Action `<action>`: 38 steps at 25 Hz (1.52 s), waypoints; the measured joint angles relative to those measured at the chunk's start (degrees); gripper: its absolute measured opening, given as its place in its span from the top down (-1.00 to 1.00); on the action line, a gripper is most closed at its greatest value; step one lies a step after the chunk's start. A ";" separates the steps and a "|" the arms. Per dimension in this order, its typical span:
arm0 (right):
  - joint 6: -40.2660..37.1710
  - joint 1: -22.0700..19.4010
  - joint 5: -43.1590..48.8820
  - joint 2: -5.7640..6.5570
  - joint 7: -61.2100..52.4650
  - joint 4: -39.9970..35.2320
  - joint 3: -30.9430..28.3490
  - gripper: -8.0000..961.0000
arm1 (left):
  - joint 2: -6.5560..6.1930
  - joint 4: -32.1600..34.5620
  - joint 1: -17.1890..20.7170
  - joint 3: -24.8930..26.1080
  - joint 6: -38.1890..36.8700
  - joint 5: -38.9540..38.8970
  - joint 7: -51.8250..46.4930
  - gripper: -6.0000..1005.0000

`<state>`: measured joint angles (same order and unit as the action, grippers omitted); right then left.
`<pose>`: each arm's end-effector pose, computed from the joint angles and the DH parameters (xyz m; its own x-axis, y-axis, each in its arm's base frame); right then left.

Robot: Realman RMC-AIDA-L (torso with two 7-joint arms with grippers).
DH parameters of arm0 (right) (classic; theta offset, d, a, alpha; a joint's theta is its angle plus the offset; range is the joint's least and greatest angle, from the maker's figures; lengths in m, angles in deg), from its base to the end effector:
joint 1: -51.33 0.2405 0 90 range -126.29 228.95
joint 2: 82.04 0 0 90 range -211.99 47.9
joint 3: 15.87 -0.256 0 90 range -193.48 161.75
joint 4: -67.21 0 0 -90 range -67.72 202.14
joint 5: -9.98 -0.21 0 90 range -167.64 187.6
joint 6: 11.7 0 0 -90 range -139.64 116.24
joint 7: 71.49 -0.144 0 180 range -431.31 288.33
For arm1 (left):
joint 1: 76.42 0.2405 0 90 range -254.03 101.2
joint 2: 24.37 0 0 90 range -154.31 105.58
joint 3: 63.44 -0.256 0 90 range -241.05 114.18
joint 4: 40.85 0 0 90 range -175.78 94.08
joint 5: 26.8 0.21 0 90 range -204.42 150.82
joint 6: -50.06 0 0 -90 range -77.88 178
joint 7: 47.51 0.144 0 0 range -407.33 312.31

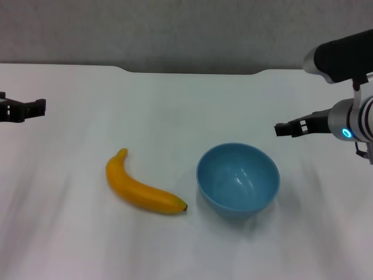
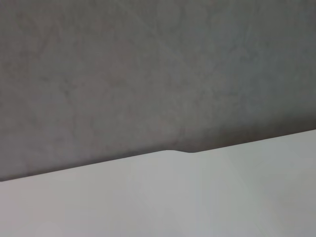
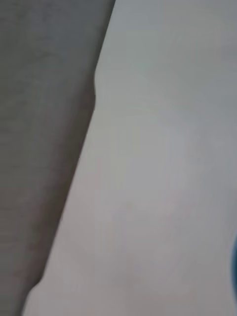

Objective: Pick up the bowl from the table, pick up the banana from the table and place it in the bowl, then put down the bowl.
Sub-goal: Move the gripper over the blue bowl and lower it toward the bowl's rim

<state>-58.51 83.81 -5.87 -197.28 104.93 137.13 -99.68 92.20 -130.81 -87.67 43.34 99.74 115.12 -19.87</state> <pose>0.1939 0.4204 -0.0050 0.7114 -0.6431 -0.2835 -0.5833 -0.3152 -0.7486 -0.2501 0.3656 0.1075 0.6926 0.5255 0.4942 0.6713 -0.2188 -0.7081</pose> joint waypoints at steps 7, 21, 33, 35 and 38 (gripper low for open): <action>3.38 -1.61 -0.24 -0.03 -3.41 0.30 1.15 -0.89 | 0.23 0.59 0.02 -0.66 -0.36 0.06 -0.04 -0.77; 2.44 0.86 -6.88 0.21 -6.13 -1.02 5.61 -0.89 | 0.27 1.01 0.10 -1.70 -1.41 0.11 -0.13 -0.77; 1.72 4.47 -12.57 0.29 -6.28 -11.74 9.11 -0.89 | 0.24 3.23 0.01 -1.99 -1.43 0.11 -0.13 -0.77; 2.18 4.61 -12.58 0.19 -6.21 -12.05 9.42 -0.89 | 0.24 3.24 -0.07 -2.06 -1.44 0.11 -0.13 -0.77; 3.42 4.62 -12.60 0.11 -6.22 -12.26 10.37 -0.89 | 0.27 3.24 -0.18 -2.12 -1.53 0.07 -0.13 -0.77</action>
<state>-55.09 88.43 -18.47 -197.17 98.72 124.87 -89.32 92.47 -127.58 -87.84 41.22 98.21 115.20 -20.00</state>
